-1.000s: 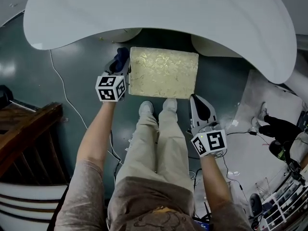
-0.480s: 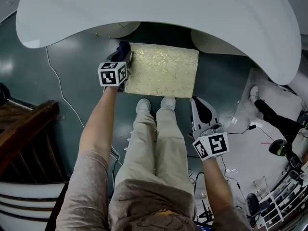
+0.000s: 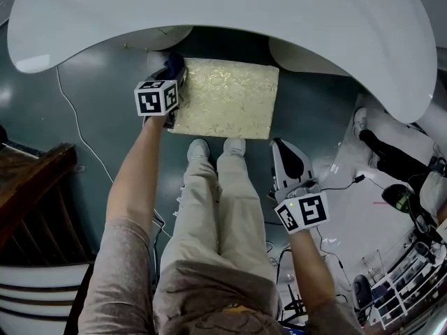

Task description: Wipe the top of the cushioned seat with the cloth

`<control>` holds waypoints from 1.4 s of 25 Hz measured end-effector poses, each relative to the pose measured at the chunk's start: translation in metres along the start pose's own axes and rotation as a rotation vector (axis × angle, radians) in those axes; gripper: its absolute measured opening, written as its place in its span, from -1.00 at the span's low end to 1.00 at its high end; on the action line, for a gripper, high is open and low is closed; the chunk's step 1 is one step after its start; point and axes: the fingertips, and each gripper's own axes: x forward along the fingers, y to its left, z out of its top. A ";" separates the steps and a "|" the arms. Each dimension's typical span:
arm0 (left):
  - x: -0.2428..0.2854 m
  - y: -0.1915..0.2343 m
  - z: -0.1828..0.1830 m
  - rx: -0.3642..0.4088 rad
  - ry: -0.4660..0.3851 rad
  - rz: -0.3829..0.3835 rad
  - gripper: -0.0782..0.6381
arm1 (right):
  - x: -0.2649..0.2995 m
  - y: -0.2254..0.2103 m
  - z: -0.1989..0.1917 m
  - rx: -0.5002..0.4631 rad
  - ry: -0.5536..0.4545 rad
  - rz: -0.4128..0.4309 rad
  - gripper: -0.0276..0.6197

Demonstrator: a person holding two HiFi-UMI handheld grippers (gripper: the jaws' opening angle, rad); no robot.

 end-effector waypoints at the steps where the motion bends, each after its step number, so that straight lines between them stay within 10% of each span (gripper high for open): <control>1: 0.003 -0.005 0.001 -0.005 -0.004 -0.007 -0.50 | -0.001 -0.002 0.000 0.001 0.001 -0.001 -0.90; 35: 0.111 -0.251 0.004 0.133 0.064 -0.391 -0.50 | -0.024 -0.063 -0.011 0.066 0.007 -0.095 -0.90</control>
